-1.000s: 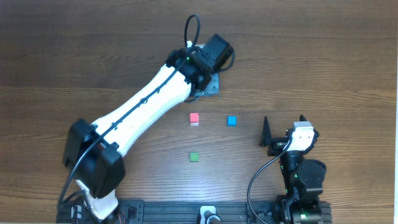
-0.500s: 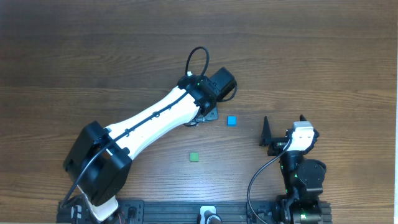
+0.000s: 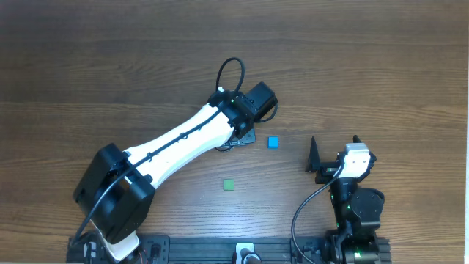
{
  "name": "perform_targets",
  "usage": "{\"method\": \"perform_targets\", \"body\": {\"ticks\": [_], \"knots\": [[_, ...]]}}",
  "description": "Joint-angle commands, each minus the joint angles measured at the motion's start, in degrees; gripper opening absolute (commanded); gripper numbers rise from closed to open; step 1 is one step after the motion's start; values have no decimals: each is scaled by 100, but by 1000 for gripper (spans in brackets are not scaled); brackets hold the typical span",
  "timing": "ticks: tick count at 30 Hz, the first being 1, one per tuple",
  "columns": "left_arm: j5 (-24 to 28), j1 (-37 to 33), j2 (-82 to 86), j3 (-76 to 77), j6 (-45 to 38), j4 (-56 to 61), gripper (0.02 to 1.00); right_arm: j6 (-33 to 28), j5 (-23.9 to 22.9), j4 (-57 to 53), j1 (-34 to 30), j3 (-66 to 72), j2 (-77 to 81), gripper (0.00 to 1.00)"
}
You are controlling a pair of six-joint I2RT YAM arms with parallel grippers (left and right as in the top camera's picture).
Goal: Stack Cubes
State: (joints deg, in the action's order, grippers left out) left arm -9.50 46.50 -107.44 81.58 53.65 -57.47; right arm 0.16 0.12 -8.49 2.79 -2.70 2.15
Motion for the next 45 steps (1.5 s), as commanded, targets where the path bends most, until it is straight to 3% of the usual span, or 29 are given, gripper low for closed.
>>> {"method": "perform_targets", "body": {"ticks": [1, 45], "knots": [[-83, 0, 168, -177, 83, 105, 71, -2, 48, 33, 26, 57, -37, 993], [-103, -107, 146, -369, 83, 391, 77, -2, 48, 33, 26, 57, -37, 991]]}}
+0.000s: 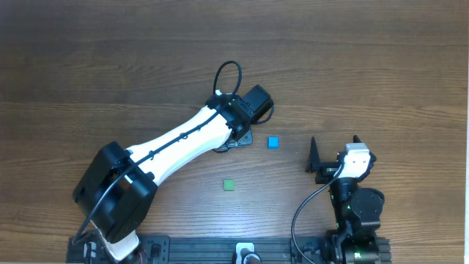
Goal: Stack Cubes
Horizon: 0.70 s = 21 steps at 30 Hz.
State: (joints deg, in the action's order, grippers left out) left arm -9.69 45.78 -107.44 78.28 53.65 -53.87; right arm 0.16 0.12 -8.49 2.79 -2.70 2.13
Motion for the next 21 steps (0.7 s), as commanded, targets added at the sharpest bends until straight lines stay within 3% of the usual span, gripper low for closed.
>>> {"method": "perform_targets", "body": {"ticks": [1, 21], "knots": [[-83, -35, 142, -39, 83, 31, 77, -2, 48, 33, 26, 57, -35, 991], [-63, -35, 70, -39, 83, 33, 119, -2, 48, 33, 26, 57, -35, 991]]}}
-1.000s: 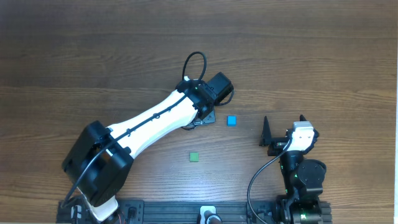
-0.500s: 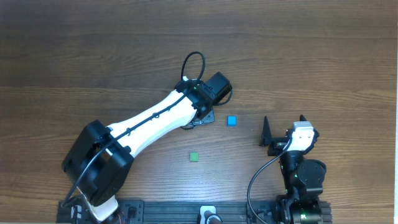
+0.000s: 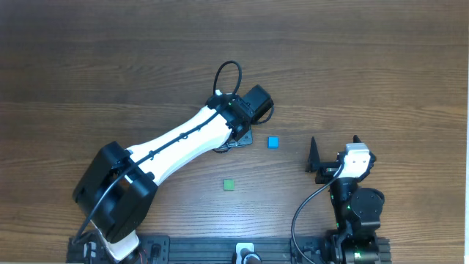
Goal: Stack Cubes
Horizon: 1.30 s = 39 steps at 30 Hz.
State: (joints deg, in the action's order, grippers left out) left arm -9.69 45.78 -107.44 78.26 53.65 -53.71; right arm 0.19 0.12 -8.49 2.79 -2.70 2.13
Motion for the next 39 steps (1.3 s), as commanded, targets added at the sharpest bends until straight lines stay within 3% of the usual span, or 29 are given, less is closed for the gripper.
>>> {"method": "perform_targets", "body": {"ticks": [1, 11, 24, 39], "knots": [[-63, -35, 70, -37, 83, 17, 123, -4, 48, 33, 26, 57, -35, 991], [-61, -35, 66, -37, 83, 17, 139, -4, 48, 33, 26, 57, -35, 991], [-59, -31, 39, -37, 83, 17, 268, -4, 48, 33, 26, 57, -35, 991], [-42, -31, 39, -37, 83, 17, 292, -4, 48, 33, 26, 57, -35, 993]]}}
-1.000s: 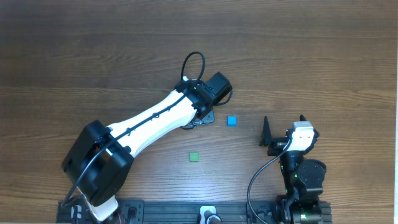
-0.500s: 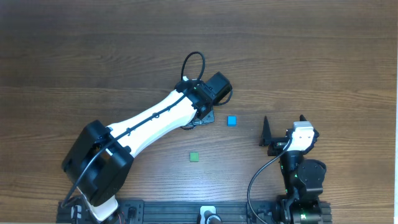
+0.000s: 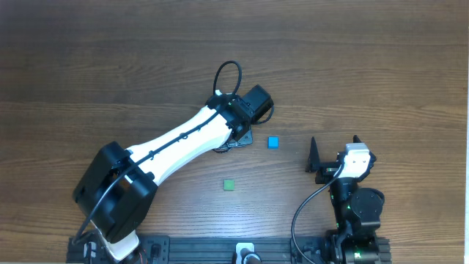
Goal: Stack Cubes
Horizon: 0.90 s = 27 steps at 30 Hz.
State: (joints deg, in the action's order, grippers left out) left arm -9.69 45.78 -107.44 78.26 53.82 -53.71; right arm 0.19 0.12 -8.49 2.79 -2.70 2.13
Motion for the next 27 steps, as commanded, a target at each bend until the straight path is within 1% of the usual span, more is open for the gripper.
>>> {"method": "perform_targets", "body": {"ticks": [1, 3, 6, 13, 14, 15, 18, 19, 22, 23, 25, 27], "knots": [[-42, -31, 39, -37, 68, 17, 297, -4, 48, 33, 26, 57, -35, 991], [-42, -31, 39, -37, 66, 17, 308, -4, 48, 33, 26, 57, -35, 993], [-42, -31, 39, -37, 66, 17, 351, -4, 48, 33, 26, 57, -35, 991], [-42, -31, 39, -37, 66, 17, 393, -4, 48, 33, 26, 57, -35, 993], [-42, -31, 39, -37, 68, 17, 419, -4, 48, 33, 26, 57, -35, 993], [-42, -31, 39, -37, 66, 17, 448, -4, 48, 33, 26, 57, -35, 993], [-44, -31, 39, -37, 66, 22, 601, -4, 48, 33, 26, 57, -35, 993], [-48, -31, 39, -37, 66, 33, 689, -4, 48, 33, 26, 57, -35, 991], [-155, -90, 66, -37, 63, 166, 869, -4, 48, 33, 26, 57, -35, 991], [-199, -142, 94, -37, 61, 245, 915, -4, 48, 33, 26, 57, -35, 993], [-267, -435, 197, -37, -7, 466, 972, -4, 48, 33, 26, 57, -35, 993], [-262, -765, 308, -37, -168, 686, 996, -4, 48, 33, 26, 57, -35, 991]]}}
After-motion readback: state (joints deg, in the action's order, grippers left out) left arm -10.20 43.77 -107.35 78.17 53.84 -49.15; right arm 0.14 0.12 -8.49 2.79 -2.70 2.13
